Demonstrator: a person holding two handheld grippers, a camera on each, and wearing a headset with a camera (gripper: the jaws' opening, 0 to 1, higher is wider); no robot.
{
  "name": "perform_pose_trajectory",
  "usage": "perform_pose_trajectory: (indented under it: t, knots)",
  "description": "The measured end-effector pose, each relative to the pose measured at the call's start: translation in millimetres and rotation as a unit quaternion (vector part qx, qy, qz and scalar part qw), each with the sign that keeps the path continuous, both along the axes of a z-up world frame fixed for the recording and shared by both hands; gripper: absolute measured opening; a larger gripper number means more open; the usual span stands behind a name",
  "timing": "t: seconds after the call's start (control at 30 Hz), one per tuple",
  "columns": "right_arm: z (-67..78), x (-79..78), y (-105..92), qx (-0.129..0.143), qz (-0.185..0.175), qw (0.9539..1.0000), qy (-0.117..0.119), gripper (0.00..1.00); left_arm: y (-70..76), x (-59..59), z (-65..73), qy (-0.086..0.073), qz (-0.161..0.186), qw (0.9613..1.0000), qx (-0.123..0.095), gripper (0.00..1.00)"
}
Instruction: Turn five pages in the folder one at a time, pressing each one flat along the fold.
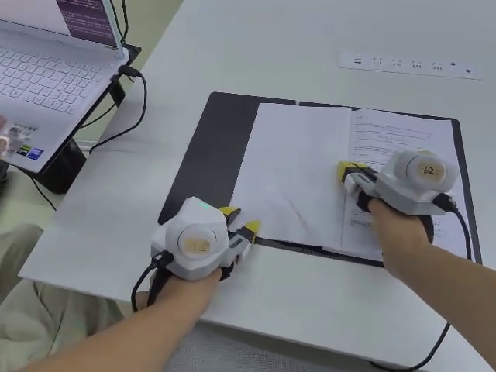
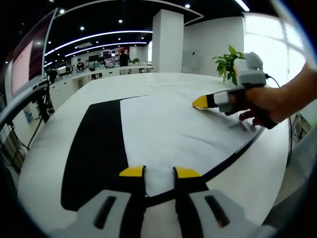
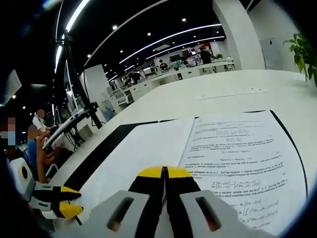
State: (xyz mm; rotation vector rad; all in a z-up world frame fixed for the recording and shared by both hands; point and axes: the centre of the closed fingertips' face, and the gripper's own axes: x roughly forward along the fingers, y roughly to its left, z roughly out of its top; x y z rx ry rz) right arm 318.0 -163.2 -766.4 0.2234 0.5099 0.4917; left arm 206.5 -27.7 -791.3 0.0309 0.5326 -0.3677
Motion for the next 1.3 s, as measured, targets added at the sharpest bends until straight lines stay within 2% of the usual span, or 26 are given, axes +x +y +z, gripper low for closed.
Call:
perform_pose_trajectory:
  t: [0.43, 1.3]
  knots:
    - [1.3, 19.2, 0.7, -0.005, -0.004, 1.0000, -0.008, 0.00, -0.2, -1.3, -0.3, -0.003, 0.001, 1.0000, -0.003, 0.21]
    - [-3.3, 78.4, -1.8, -0.018, -0.036, 0.9989, -0.022, 0.00, -1.1, -4.0, 3.8, -0.006, 0.004, 0.9999, -0.009, 0.21]
